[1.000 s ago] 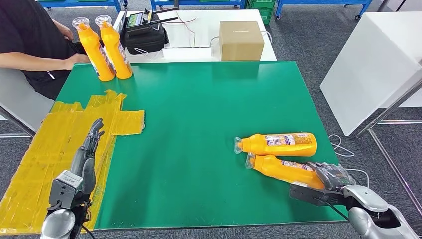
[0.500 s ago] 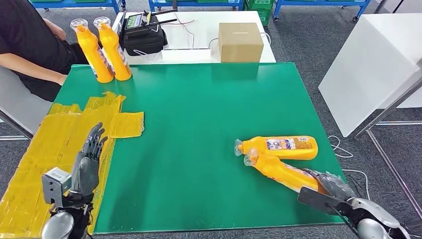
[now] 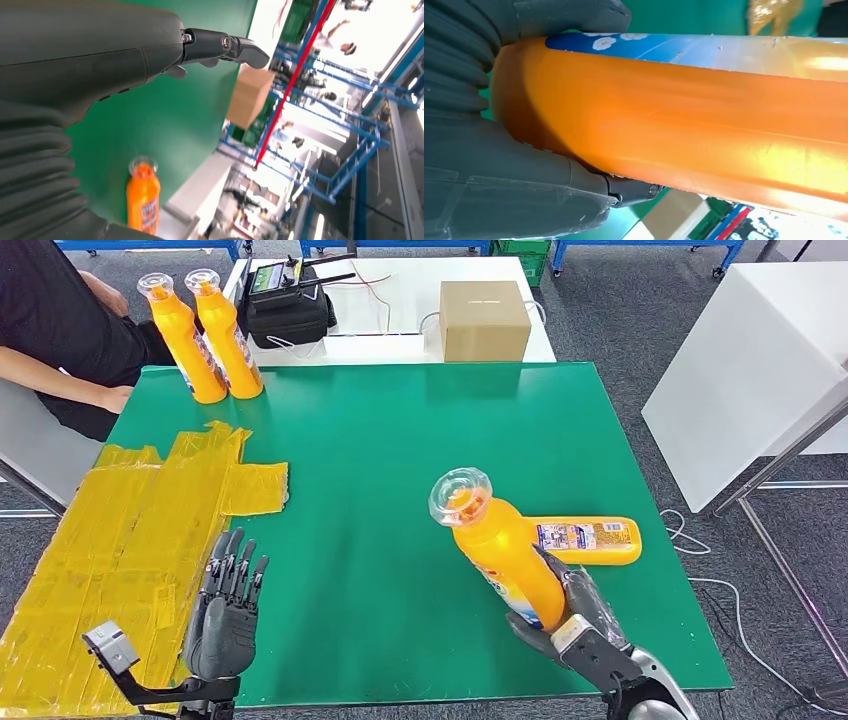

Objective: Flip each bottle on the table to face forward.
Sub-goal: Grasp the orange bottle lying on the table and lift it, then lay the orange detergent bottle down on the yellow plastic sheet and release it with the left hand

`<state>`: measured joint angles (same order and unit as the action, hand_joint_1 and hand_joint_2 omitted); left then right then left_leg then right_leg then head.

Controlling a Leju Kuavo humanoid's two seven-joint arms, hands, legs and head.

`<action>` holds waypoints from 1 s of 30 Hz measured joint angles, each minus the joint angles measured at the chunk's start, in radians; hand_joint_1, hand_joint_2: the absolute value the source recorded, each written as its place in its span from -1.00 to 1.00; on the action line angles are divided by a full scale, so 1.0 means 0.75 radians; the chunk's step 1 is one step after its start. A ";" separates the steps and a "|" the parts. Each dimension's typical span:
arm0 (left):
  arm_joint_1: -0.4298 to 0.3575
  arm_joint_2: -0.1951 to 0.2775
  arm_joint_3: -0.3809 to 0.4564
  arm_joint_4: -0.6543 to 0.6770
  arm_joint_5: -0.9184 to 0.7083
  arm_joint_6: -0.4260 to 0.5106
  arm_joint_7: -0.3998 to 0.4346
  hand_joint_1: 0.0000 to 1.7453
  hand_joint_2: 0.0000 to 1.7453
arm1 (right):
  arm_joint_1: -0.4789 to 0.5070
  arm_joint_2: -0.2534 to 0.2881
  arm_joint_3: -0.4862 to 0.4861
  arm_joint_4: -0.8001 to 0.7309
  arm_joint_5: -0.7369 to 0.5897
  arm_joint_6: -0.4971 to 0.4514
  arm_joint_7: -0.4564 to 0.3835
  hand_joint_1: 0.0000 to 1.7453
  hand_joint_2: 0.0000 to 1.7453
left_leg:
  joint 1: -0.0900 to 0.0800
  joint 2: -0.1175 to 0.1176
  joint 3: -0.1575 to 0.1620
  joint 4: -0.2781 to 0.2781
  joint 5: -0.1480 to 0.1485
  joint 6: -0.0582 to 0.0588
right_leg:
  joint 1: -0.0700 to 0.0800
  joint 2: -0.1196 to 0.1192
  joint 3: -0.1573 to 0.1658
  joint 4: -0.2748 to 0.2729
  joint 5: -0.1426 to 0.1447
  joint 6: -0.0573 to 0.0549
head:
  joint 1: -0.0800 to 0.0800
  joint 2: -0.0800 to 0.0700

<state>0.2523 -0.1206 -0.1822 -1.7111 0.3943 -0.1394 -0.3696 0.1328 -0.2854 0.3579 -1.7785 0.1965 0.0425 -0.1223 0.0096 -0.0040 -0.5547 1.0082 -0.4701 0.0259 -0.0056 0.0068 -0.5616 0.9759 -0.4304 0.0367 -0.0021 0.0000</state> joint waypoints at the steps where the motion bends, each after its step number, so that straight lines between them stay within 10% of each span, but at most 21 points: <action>1: -0.002 -0.001 -0.018 -0.001 0.006 0.002 0.000 -1.00 1.00 | -0.015 0.016 0.009 0.007 -0.002 0.005 0.006 1.00 1.00 | 0.000 0.000 0.000 0.000 0.000 0.000 | 0.000 0.000 0.000 0.000 0.000 0.000 | 0.000 0.000; 30: -0.086 0.002 -0.165 -0.004 0.090 -0.021 0.035 -1.00 1.00 | -0.368 0.201 0.215 0.405 -0.010 0.093 0.151 1.00 1.00 | 0.000 0.000 -0.002 0.000 0.001 -0.001 | 0.000 0.000 -0.002 0.001 0.000 0.000 | 0.000 0.000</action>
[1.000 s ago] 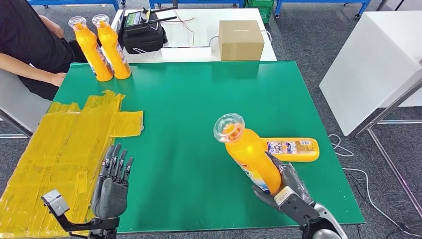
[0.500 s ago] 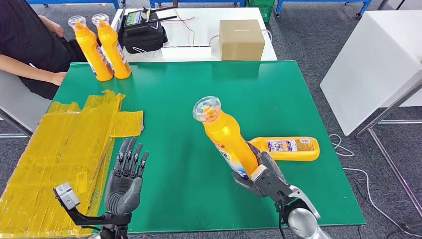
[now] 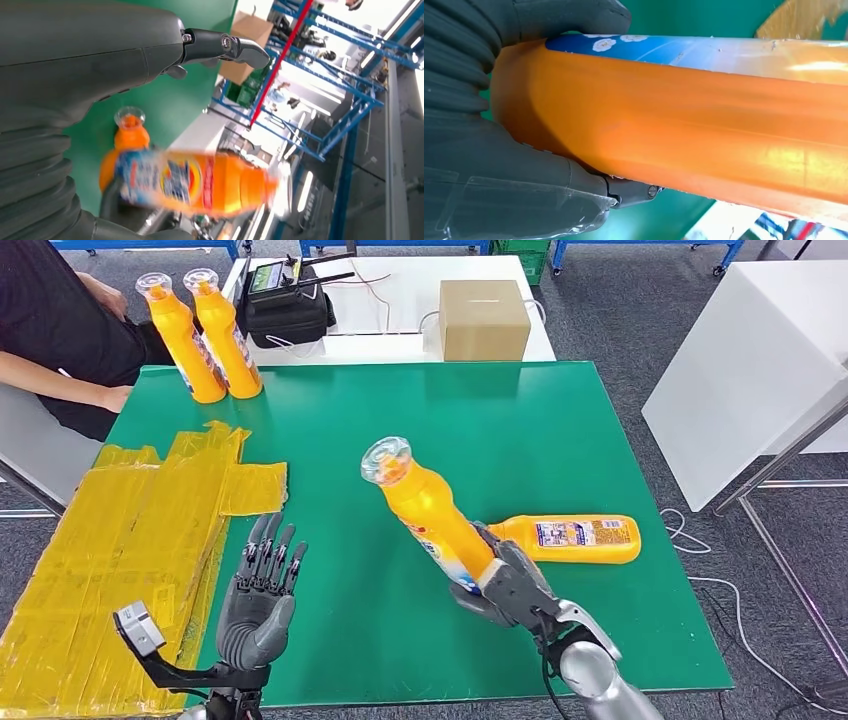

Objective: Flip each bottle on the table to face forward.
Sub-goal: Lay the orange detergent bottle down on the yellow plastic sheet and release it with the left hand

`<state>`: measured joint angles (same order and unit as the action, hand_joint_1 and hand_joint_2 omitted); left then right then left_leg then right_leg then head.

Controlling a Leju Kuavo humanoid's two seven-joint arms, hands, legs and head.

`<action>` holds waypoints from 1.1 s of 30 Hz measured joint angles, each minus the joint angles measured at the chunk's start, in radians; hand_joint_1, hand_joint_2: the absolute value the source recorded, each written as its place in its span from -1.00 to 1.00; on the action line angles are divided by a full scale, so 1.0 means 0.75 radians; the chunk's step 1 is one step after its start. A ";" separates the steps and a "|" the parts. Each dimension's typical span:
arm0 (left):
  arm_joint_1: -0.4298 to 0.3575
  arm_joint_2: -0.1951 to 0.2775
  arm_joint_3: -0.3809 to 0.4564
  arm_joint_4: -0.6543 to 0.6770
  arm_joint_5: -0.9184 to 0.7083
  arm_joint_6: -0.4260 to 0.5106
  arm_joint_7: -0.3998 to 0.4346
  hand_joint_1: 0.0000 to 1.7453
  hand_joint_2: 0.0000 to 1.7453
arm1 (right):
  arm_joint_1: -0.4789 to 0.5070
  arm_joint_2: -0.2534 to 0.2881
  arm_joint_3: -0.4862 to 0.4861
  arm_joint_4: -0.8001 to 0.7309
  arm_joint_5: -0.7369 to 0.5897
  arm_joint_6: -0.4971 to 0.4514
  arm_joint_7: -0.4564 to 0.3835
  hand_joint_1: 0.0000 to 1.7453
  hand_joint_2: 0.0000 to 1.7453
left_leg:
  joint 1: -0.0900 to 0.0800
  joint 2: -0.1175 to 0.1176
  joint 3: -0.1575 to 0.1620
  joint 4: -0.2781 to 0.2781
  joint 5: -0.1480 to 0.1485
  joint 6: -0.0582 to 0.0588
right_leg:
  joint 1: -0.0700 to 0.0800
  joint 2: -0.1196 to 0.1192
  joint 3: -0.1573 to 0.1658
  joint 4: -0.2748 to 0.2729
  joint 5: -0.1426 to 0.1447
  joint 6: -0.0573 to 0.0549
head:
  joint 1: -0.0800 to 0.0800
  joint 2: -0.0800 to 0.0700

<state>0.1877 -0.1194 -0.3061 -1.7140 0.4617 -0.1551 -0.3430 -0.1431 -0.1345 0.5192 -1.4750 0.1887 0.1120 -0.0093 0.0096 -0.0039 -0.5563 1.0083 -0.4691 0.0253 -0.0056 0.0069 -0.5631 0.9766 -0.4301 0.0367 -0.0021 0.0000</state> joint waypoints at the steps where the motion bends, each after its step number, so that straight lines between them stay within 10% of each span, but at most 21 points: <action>1: -0.004 0.000 -0.004 0.000 0.004 -0.003 0.003 -1.00 1.00 | -0.030 0.013 0.024 0.032 0.005 0.007 0.008 1.00 1.00 | 0.000 0.000 0.000 0.000 0.000 0.000 | 0.000 0.000 0.000 0.000 0.000 0.000 | 0.000 0.000; 17: -0.026 0.002 0.040 0.008 0.082 -0.114 0.034 -1.00 1.00 | -0.406 0.101 0.490 0.218 -0.033 0.212 0.119 1.00 1.00 | 0.001 -0.001 -0.001 0.000 0.001 -0.002 | 0.001 -0.001 -0.001 0.001 0.000 0.000 | 0.001 0.000; 33: -0.028 0.002 0.087 0.042 0.058 -0.106 0.023 -1.00 1.00 | -0.520 0.145 0.742 0.218 -0.111 0.247 0.141 1.00 1.00 | 0.002 -0.001 -0.001 0.000 0.001 -0.002 | 0.001 -0.001 -0.001 0.001 0.000 0.000 | 0.000 0.000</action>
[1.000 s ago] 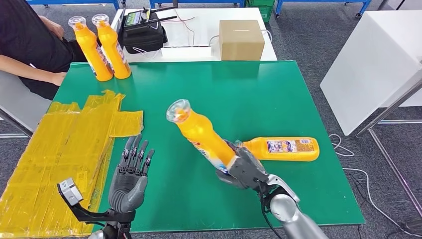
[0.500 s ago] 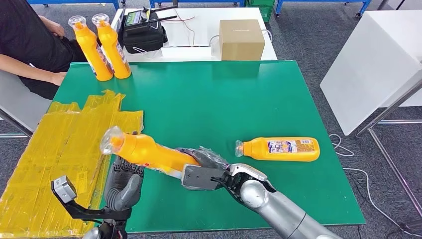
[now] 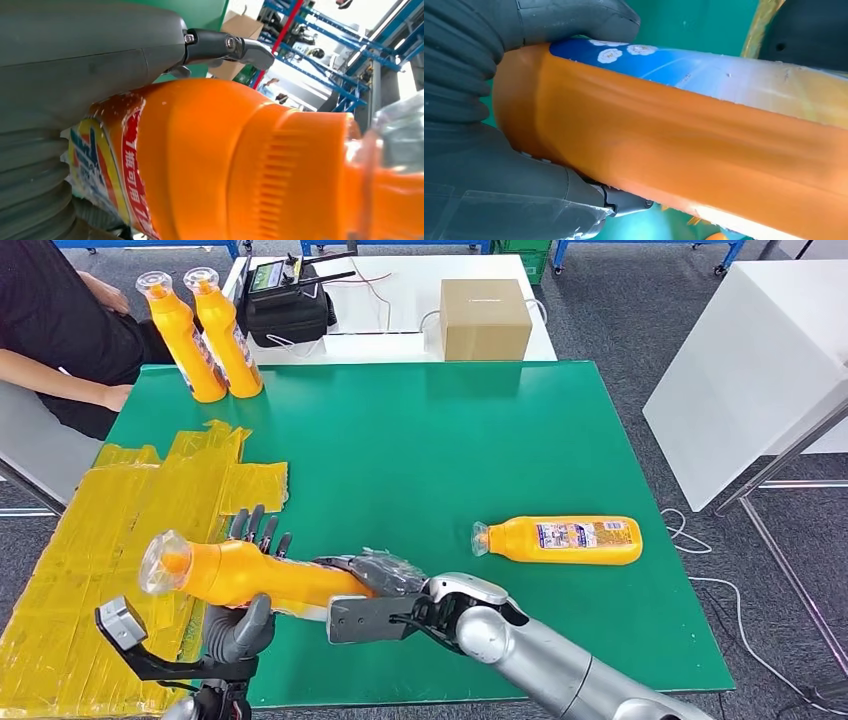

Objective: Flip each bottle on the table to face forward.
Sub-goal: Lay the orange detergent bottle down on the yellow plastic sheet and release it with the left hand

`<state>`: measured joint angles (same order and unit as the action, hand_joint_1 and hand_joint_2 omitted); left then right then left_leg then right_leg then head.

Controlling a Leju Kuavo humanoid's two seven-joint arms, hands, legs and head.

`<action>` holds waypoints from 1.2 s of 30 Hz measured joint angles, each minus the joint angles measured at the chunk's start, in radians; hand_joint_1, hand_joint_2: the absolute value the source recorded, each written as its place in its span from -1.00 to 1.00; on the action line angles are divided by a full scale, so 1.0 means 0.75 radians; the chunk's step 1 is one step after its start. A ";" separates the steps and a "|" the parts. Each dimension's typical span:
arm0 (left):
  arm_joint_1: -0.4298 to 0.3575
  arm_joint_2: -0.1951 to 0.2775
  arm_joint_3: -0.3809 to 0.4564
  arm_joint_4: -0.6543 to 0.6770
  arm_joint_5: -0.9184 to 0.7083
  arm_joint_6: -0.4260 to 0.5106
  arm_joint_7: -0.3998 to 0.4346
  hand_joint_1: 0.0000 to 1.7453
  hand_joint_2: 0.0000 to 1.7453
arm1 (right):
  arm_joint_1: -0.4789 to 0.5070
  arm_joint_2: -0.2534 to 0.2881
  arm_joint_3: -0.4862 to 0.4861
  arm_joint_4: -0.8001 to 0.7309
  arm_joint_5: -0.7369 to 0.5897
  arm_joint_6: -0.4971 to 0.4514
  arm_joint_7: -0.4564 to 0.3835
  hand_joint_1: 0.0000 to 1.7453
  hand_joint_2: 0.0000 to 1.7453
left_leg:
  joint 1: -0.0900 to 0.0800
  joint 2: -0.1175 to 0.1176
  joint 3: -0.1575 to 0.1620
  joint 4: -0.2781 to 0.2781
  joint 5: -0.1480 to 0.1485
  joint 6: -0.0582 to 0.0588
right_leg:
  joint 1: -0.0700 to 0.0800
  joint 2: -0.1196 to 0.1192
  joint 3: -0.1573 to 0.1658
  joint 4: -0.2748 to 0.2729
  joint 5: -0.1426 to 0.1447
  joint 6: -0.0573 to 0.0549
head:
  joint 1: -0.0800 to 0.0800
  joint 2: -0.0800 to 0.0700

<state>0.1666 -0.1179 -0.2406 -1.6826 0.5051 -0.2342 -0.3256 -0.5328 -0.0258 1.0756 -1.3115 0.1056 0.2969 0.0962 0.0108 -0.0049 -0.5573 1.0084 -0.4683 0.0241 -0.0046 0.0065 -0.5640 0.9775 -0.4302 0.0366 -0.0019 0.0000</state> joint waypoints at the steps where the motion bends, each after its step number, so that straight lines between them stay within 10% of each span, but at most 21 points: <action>1: 0.000 0.000 0.002 0.000 -0.003 0.003 -0.002 -1.00 1.00 | -0.002 0.002 0.006 0.000 -0.004 -0.001 0.002 1.00 1.00 | 0.000 0.000 0.000 0.000 0.000 0.000 | 0.000 0.000 0.000 0.000 0.000 0.000 | 0.000 0.000; 5: -0.007 0.000 0.004 0.005 -0.024 0.024 -0.008 -1.00 1.00 | -0.020 0.008 0.033 0.009 -0.042 0.007 -0.002 1.00 1.00 | 0.000 0.000 0.000 0.000 0.000 0.000 | 0.000 0.000 0.000 0.000 0.000 0.000 | 0.000 0.000; 9: -0.018 0.000 0.003 0.007 -0.048 0.067 -0.017 0.93 1.00 | -0.036 0.034 0.062 0.058 -0.095 0.016 -0.020 1.00 1.00 | 0.000 0.000 0.000 0.000 0.000 0.000 | 0.000 0.000 0.000 0.000 0.000 0.000 | 0.000 0.000; 22: -0.017 -0.001 0.004 0.010 -0.036 0.080 -0.038 1.00 1.00 | -0.051 0.056 0.095 0.134 -0.125 0.003 -0.046 0.99 1.00 | 0.000 0.000 0.000 0.000 0.000 0.000 | 0.000 0.000 0.000 0.000 0.000 0.000 | 0.000 0.000; 27: -0.019 -0.001 0.008 0.011 -0.051 0.085 -0.049 1.00 1.00 | -0.049 0.059 0.099 0.142 -0.109 -0.023 -0.059 0.16 1.00 | 0.000 0.000 0.000 0.000 0.000 0.000 | 0.000 0.000 -0.001 0.000 0.000 0.000 | 0.000 0.000; 29: -0.022 -0.001 0.012 0.011 -0.084 0.096 -0.064 1.00 1.00 | -0.040 0.057 0.099 0.143 -0.082 -0.059 -0.072 0.16 1.00 | 0.000 0.000 0.000 0.000 0.000 0.000 | 0.000 0.000 -0.001 0.000 0.000 0.000 | 0.000 0.000; 31: -0.023 -0.001 0.014 0.011 -0.107 0.105 -0.074 1.00 1.00 | -0.030 0.055 0.097 0.143 -0.065 -0.081 -0.081 -0.42 1.00 | 0.000 0.000 0.000 0.000 0.000 0.000 | 0.000 0.000 -0.001 0.000 0.000 0.000 | 0.000 0.000; 33: -0.025 -0.001 0.015 0.011 -0.128 0.117 -0.081 1.00 1.00 | -0.023 0.052 0.096 0.143 -0.053 -0.094 -0.085 -1.00 0.00 | 0.000 0.001 0.000 0.000 0.000 0.000 | 0.000 0.000 -0.001 0.000 0.000 0.000 | 0.000 0.000; 35: -0.027 -0.001 0.015 0.011 -0.216 0.167 -0.103 1.00 1.00 | -0.007 0.045 0.090 0.138 -0.027 -0.132 -0.085 -1.00 -1.00 | 0.000 0.000 0.000 0.000 0.000 0.000 | 0.000 0.000 -0.001 0.000 0.000 0.000 | 0.000 0.000; 36: -0.029 0.001 0.015 0.010 -0.295 0.213 -0.122 1.00 1.00 | 0.011 0.036 0.079 0.128 -0.010 -0.166 -0.087 -1.00 -1.00 | 0.000 0.000 0.000 0.000 0.000 0.000 | 0.000 0.000 -0.001 0.000 0.000 0.000 | 0.000 0.000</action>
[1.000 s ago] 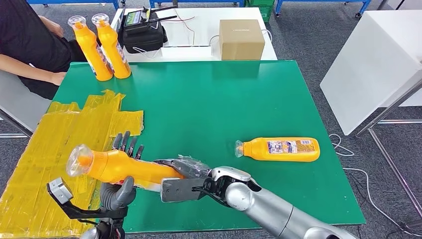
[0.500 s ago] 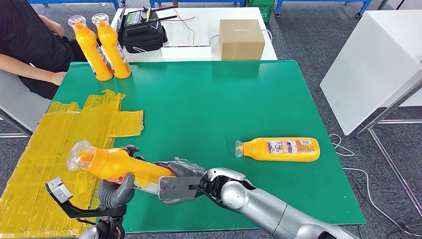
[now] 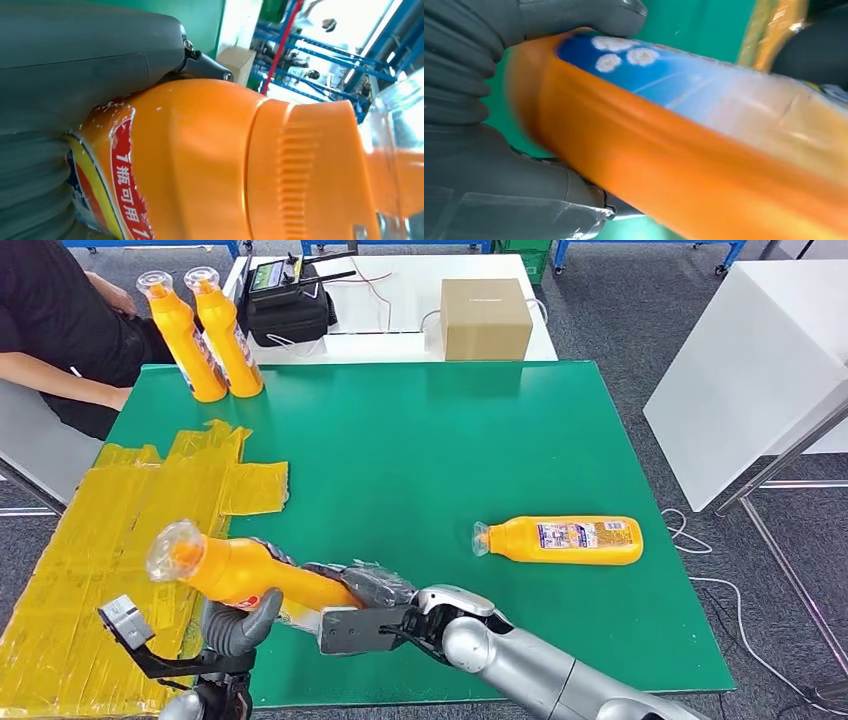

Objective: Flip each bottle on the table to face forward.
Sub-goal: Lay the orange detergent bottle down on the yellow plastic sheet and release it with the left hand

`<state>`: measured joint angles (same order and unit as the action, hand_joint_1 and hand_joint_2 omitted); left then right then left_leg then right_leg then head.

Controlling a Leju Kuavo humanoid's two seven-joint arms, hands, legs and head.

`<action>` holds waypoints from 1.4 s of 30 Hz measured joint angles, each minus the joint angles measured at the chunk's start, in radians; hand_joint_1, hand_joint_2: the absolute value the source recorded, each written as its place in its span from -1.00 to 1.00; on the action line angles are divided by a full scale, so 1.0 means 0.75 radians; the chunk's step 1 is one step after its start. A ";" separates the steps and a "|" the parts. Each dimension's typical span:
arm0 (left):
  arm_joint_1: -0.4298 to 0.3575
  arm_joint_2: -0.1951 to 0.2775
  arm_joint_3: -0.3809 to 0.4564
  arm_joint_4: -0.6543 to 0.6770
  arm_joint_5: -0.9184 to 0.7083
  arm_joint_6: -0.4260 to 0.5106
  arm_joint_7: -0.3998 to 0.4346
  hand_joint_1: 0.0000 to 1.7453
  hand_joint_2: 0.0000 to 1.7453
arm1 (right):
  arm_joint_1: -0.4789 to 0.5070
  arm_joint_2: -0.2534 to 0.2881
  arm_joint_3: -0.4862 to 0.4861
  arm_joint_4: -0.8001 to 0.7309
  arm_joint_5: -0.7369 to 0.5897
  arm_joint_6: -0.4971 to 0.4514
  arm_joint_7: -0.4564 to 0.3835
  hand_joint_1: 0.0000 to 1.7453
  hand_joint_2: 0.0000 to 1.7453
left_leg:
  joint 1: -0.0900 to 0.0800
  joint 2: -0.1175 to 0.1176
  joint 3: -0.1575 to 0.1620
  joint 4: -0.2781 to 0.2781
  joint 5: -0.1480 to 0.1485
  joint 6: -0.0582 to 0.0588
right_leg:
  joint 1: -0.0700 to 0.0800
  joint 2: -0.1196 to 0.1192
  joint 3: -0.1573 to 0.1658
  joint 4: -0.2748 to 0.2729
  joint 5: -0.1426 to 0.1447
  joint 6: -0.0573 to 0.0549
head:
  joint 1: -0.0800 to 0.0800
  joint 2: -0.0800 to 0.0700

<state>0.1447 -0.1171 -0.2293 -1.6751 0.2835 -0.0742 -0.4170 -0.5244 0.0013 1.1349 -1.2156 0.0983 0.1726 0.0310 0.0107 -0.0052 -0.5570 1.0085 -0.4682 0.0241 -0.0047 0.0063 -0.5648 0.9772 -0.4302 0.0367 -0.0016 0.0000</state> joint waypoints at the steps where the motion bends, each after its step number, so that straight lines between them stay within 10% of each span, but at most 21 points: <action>1: -0.002 0.004 0.003 -0.002 -0.094 0.056 -0.019 1.00 1.00 | 0.028 -0.015 -0.019 -0.020 0.019 -0.040 -0.005 -1.00 -1.00 | 0.000 -0.001 0.000 0.000 0.000 0.000 | 0.000 0.000 0.000 0.000 0.000 0.000 | 0.000 0.000; 14: 0.007 0.076 0.296 -0.127 -1.100 0.691 -0.064 1.00 1.00 | 0.648 -0.406 -0.699 -0.675 0.291 -0.224 -0.103 -1.00 -1.00 | -0.001 -0.005 -0.003 0.000 -0.001 0.001 | -0.001 -0.003 -0.002 -0.001 0.000 0.000 | 0.000 0.000; 21: 0.030 0.122 0.325 -0.116 -1.902 0.979 0.200 1.00 1.00 | 0.884 -0.557 -1.051 -0.920 0.321 -0.190 -0.118 -1.00 -1.00 | -0.002 -0.004 -0.003 0.000 -0.001 0.001 | -0.002 -0.003 -0.002 -0.001 0.000 0.000 | 0.000 0.000; 25: 0.020 0.176 0.303 -0.016 -2.184 0.949 0.409 1.00 1.00 | 0.963 -0.644 -1.209 -0.993 0.318 -0.142 -0.090 -1.00 1.00 | -0.003 -0.004 -0.003 0.000 -0.001 0.001 | -0.003 -0.003 -0.001 -0.001 0.000 0.000 | 0.000 0.000; 39: -0.267 0.330 0.136 0.629 -2.436 0.771 0.631 1.00 1.00 | 0.911 -0.813 -1.339 -1.004 0.307 -0.001 -0.015 -1.00 1.00 | -0.003 -0.003 -0.001 0.000 0.000 0.000 | -0.003 -0.003 0.001 0.000 0.001 0.001 | 0.000 0.000; 40: -0.287 0.336 0.131 0.663 -2.424 0.766 0.625 0.50 1.00 | 0.903 -0.819 -1.339 -1.001 0.305 0.002 -0.013 -1.00 1.00 | -0.003 -0.004 -0.001 0.000 0.000 0.001 | -0.003 -0.003 0.001 0.000 0.001 0.001 | 0.000 0.000; 42: -0.322 0.347 0.124 0.716 -2.409 0.761 0.615 -0.50 0.00 | 0.888 -0.826 -1.338 -0.996 0.304 0.004 -0.012 -1.00 1.00 | -0.003 -0.005 0.000 0.000 0.000 0.001 | -0.003 -0.003 0.002 0.000 0.000 0.001 | 0.000 0.000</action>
<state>-0.0970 0.1428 -0.1364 -1.1379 -1.5234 0.4964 0.0443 0.1419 -0.6182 0.1312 -1.9628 0.3261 0.1757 0.0217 0.0083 -0.0086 -0.5572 1.0087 -0.4682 0.0245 -0.0070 0.0038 -0.5633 0.9769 -0.4298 0.0372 -0.0019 0.0000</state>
